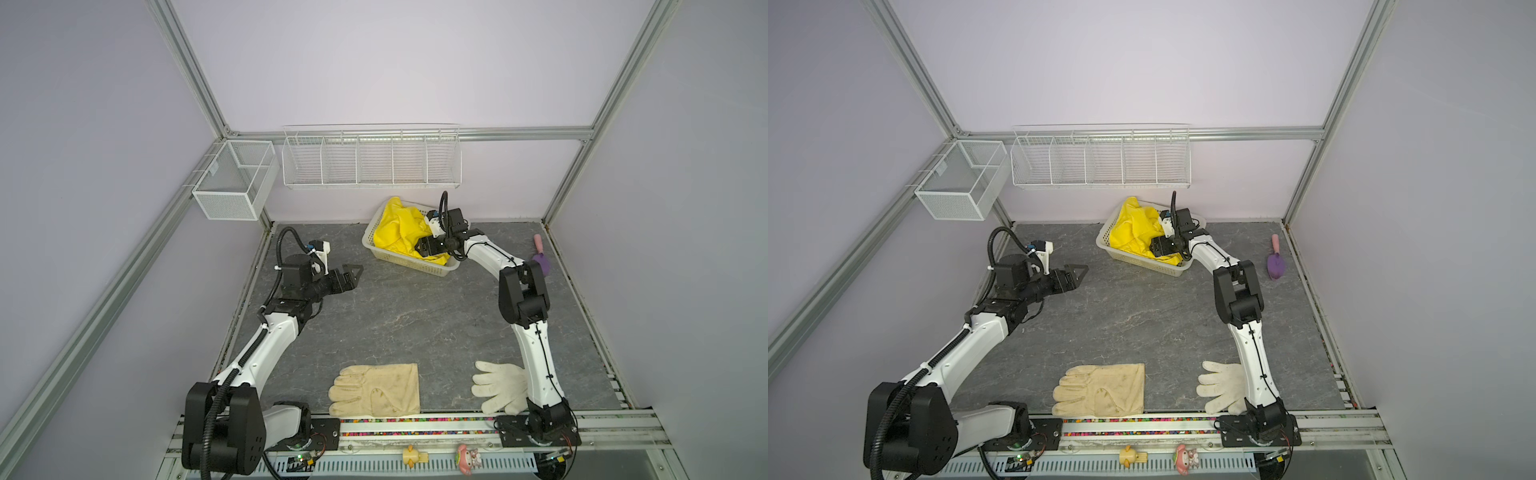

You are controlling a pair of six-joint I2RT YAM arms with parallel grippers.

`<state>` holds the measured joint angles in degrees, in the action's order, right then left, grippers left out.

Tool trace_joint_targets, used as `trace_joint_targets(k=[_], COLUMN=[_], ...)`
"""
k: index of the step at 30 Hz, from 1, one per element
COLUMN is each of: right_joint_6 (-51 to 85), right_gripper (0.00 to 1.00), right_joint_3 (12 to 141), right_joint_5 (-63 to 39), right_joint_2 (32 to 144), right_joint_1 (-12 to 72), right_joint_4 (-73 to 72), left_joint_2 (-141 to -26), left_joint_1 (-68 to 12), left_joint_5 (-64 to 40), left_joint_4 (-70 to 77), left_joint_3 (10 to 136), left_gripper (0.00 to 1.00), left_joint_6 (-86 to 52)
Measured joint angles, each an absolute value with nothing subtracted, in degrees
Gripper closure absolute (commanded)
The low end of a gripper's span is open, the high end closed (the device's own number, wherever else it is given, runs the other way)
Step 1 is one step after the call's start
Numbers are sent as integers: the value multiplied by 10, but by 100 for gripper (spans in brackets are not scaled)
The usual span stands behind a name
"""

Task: Fold and stack the trousers
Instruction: Pick up the trousers from the basket.

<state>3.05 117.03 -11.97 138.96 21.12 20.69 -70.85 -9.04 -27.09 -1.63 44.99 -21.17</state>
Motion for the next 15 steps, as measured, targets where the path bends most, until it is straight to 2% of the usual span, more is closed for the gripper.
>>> trace_joint_targets(k=[3, 5, 10, 15], right_joint_6=[36, 41, 44, 30], right_gripper=[2, 8, 44, 82], right_joint_3=[1198, 1218, 1250, 1215], right_joint_5=[-113, -115, -119, -125], right_joint_2=[1406, 1418, 1442, 1429], right_joint_1=[215, 215, 215, 210], right_joint_4=[223, 235, 247, 226], left_joint_2=[-708, -708, -708, -708], left_joint_1=[-90, -90, -90, -90], left_joint_5=[-271, -271, -271, -271], left_joint_4=[-22, -24, -26, -30], left_joint_3=[450, 450, 447, 447], left_gripper=[1, 1, 1, 1], left_joint_6=[-209, -209, -208, -208])
